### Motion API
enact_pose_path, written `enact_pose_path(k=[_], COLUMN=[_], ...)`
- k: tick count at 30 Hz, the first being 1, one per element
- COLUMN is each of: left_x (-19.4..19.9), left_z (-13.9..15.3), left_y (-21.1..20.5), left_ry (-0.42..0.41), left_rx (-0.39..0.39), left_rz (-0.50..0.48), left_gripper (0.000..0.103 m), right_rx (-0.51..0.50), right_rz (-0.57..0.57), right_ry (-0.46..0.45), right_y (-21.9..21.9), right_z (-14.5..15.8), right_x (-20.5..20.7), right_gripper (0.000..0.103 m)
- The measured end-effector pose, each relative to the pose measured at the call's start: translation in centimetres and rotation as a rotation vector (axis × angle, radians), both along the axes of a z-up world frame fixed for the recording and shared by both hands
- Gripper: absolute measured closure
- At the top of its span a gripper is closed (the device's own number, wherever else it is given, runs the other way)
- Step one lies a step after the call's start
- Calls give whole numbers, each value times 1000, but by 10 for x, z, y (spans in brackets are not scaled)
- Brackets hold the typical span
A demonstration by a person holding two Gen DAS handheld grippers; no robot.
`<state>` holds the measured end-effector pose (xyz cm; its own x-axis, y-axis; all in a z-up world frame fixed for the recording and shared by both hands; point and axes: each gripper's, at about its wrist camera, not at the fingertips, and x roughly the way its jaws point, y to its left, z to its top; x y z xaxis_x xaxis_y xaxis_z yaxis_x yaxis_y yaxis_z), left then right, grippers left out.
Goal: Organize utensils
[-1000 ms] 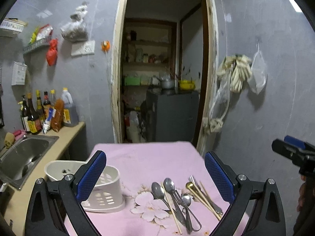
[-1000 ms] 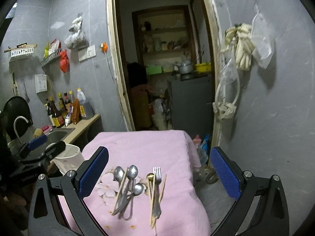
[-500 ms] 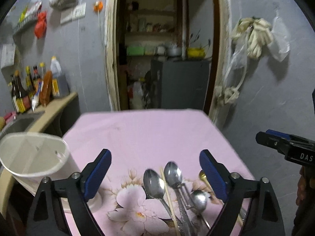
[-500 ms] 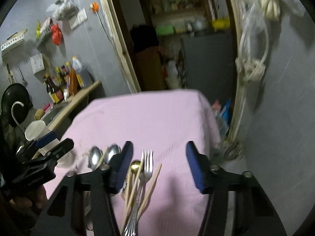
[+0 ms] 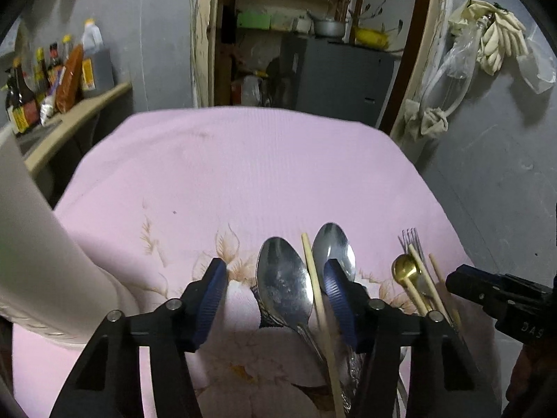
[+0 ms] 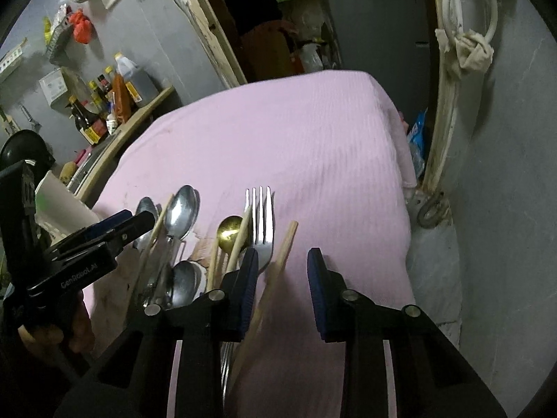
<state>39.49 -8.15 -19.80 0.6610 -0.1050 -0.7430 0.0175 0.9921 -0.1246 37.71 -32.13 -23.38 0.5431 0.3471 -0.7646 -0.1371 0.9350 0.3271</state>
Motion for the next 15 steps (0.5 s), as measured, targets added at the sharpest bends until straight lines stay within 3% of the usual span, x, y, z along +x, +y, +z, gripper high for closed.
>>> enact_pose_path(k=[5,9,15], left_x=[9,14,17], left_z=[-3,-3,-1], left_y=[4,6,5], left_ry=[25,48,79], left_rx=[-7,-14,-33], left_rz=[-5,5,-30], left_gripper=[56,63,86], right_rx=[-41,-110,-137], right_rz=[8,-4,-18], right_ry=[33,58,123], right_y=[6,14,19], right_z=[-1,2,8], right_x=[6,7,13], right_gripper=[79,88,95])
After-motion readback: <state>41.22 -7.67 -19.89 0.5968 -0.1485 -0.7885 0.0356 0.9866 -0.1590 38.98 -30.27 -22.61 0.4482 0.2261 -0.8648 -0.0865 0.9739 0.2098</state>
